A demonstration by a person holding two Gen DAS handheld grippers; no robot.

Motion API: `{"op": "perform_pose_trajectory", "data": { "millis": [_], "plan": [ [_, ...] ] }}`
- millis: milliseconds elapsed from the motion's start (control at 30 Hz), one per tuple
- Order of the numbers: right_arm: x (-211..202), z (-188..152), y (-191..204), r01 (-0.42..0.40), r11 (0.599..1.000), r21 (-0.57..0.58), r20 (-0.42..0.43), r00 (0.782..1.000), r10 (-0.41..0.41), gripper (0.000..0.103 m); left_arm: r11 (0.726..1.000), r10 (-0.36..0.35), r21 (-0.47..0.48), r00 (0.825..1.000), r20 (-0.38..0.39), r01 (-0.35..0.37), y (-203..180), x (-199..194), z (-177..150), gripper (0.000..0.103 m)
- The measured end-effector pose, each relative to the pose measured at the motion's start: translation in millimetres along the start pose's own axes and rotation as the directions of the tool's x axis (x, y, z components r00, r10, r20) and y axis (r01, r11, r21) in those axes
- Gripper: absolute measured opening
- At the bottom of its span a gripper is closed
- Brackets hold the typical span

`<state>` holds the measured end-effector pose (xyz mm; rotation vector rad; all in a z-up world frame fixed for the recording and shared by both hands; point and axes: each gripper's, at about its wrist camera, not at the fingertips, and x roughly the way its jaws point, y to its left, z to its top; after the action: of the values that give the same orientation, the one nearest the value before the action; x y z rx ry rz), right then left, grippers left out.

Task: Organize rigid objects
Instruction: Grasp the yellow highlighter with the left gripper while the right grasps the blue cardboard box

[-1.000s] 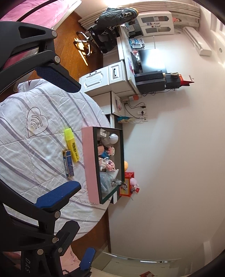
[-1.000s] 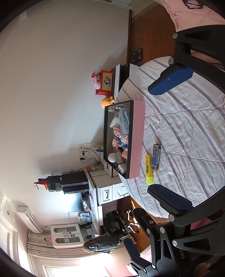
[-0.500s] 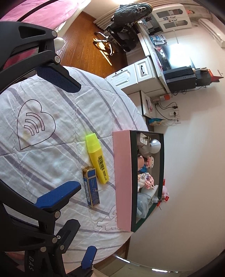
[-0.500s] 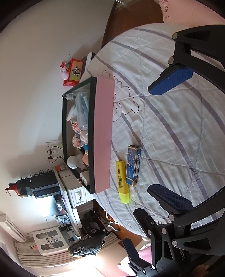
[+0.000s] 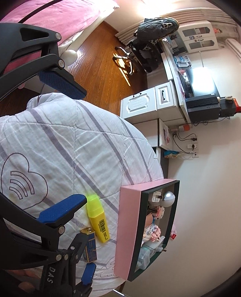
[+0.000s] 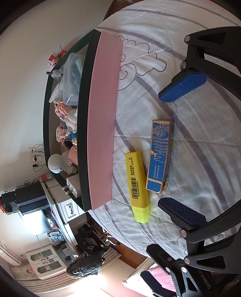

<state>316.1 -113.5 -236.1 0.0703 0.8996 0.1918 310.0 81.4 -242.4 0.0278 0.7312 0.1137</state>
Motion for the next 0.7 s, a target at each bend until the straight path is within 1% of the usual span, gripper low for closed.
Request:
{"op": "perform_pose_trajectory", "data": {
  "millis": [133, 233, 267, 300, 333, 367, 467, 600, 700],
  "plan": [
    [13.3, 6.8, 8.0, 0.051, 0.999, -0.012, -0.022, 0.998, -0.051, 0.103, 1.0, -0.004, 0.003, 1.0, -0.011, 0.004, 3.2, 6.2, -0.2, 0.103],
    [20.3, 8.3, 15.4, 0.097, 0.994, -0.059, -0.04, 0.994, -0.099, 0.103, 1.0, -0.023, 0.008, 0.999, -0.023, 0.023, 0.3, 10.5, -0.5, 0.103],
    [19.7, 7.7, 16.5, 0.098, 0.993, -0.069, -0.033, 0.994, -0.101, 0.103, 0.999, -0.032, 0.012, 0.999, -0.024, 0.032, -1.6, 11.4, -0.5, 0.103],
    [18.5, 7.0, 16.0, 0.094, 0.993, -0.073, -0.03, 0.995, -0.097, 0.101, 0.999, -0.043, 0.02, 0.999, -0.029, 0.044, -4.6, 12.3, -0.2, 0.103],
    [16.6, 6.3, 15.1, 0.091, 0.992, -0.083, -0.026, 0.995, -0.093, 0.095, 0.998, -0.055, 0.028, 0.998, -0.031, 0.056, -7.7, 12.8, 0.2, 0.103],
    [14.0, 5.8, 13.7, 0.093, 0.991, -0.093, -0.02, 0.995, -0.095, 0.086, 0.997, -0.065, 0.04, 0.997, -0.035, 0.067, -12.3, 13.7, 0.5, 0.103],
    [5.8, 2.8, -0.6, 0.102, 0.99, -0.098, -0.014, 0.995, -0.103, 0.085, 0.993, -0.093, 0.076, 0.995, -0.033, 0.095, -27.8, 15.3, 3.9, 0.103],
    [-6.7, -2.7, -28.9, 0.124, 0.989, -0.075, -0.002, 0.992, -0.124, 0.085, 0.98, -0.133, 0.144, 0.99, -0.055, 0.14, -53.6, 25.2, 9.5, 0.103],
    [-16.7, -8.3, -51.0, 0.135, 0.99, -0.047, 0.004, 0.991, -0.135, 0.085, 0.968, -0.131, 0.206, 0.989, -0.072, 0.143, -72.8, 34.9, 12.4, 0.103]
  ]
}}
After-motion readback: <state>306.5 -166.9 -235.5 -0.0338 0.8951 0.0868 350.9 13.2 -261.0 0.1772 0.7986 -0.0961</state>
